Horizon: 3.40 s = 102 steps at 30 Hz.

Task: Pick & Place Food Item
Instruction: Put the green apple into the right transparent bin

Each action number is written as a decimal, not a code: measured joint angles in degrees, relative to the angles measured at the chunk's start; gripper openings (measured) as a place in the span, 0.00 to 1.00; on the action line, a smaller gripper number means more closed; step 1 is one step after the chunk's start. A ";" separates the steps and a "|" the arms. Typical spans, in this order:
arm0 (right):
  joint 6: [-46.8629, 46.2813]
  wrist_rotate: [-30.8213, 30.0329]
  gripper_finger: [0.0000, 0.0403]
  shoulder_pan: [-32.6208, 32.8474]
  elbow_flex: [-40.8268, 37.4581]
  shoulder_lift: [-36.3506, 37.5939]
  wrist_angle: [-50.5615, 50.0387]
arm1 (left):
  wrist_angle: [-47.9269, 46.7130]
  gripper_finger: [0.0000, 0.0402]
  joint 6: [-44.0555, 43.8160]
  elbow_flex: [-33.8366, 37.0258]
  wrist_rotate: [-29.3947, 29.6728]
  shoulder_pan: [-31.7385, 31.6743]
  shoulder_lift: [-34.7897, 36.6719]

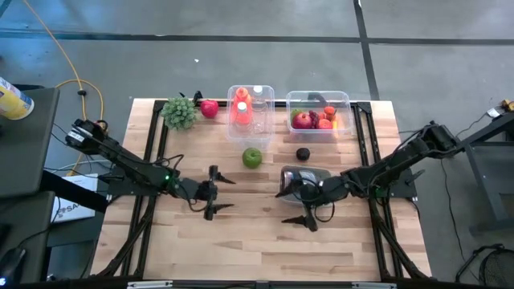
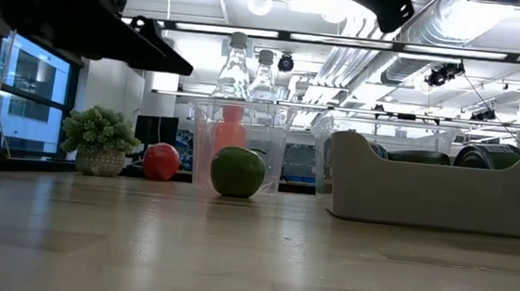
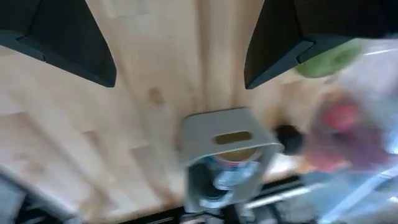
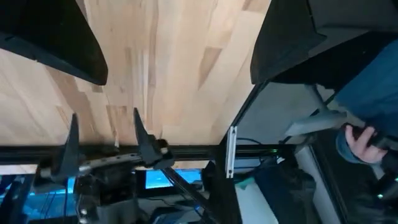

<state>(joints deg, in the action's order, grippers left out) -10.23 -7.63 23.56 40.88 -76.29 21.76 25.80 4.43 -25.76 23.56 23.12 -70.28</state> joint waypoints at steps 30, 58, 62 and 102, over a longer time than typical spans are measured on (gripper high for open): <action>17.39 -1.24 0.95 3.00 -0.02 0.02 8.54 | 37.81 0.86 5.07 0.00 -4.74 -27.14 -30.02; 11.51 0.58 0.95 3.05 -0.02 0.00 8.85 | 39.82 0.86 0.76 -4.31 -14.85 -30.60 -40.09; 10.63 0.69 0.95 3.07 -0.02 0.00 8.74 | 39.11 0.86 0.86 -4.31 -15.28 -29.91 -40.13; -5.12 -4.35 0.95 2.13 -0.02 -6.92 10.65 | 13.34 0.86 9.92 -3.98 -13.13 -16.09 -18.88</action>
<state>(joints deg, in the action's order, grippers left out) -15.35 -11.98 25.69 40.86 -83.21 32.41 39.14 14.36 -29.74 10.43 7.03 -89.17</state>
